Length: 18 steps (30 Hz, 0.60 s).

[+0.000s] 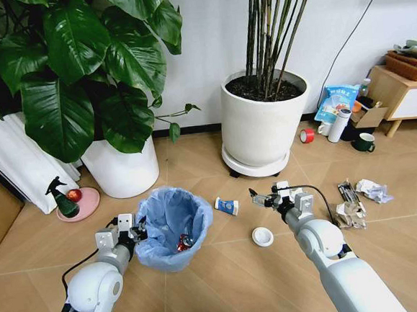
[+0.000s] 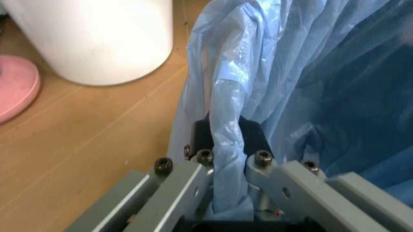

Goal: Pick up the trash bin and place the garbage on the floor into it.

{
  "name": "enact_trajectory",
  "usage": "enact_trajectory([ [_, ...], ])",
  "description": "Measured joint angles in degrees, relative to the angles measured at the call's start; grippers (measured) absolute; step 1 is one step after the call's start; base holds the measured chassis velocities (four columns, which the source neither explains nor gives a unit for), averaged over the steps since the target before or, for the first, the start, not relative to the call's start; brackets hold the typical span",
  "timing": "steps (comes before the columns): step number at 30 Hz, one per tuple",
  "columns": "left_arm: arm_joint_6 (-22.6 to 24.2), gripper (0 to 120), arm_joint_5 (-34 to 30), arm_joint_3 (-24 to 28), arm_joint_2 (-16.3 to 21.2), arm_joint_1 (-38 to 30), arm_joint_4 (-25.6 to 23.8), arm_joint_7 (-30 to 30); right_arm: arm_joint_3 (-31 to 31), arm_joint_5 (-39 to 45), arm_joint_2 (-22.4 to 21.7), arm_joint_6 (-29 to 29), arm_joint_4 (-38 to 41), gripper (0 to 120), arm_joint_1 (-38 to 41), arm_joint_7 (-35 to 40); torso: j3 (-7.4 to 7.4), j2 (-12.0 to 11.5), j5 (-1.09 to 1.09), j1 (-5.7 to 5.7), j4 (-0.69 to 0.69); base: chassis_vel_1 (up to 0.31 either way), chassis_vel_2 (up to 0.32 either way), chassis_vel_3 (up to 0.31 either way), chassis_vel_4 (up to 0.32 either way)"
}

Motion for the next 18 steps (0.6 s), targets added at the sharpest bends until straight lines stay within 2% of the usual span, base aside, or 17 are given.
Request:
enact_trajectory([
  [11, -0.3, 0, 0.2, 0.0, 0.0, 0.0, 0.0, 0.4, -0.2, -1.1, 0.2, 0.0, 0.0, 100, -0.7, -0.8, 0.02, 0.0, 0.0, 0.02, 0.0, -0.152, 0.085, 0.138, -0.09],
  [15, -0.3, 0, 0.2, 0.0, -0.2, -0.1, 0.1, 0.4, 0.0, -1.6, -0.4, 0.1, 0.1, 100, -2.6, -1.4, 0.01, 0.0, 0.0, 0.02, 0.01, -0.018, 0.001, 0.004, -0.012],
  [18, -0.4, 0, 0.3, -0.5, -0.7, 0.0, 0.1, 0.6, 2.5, -3.3, -3.0, 1.4, 0.0, 100, -7.9, -4.6, 0.0, 0.0, 0.02, 0.0, 0.01, 0.0, 0.0, 0.0, 0.0],
])
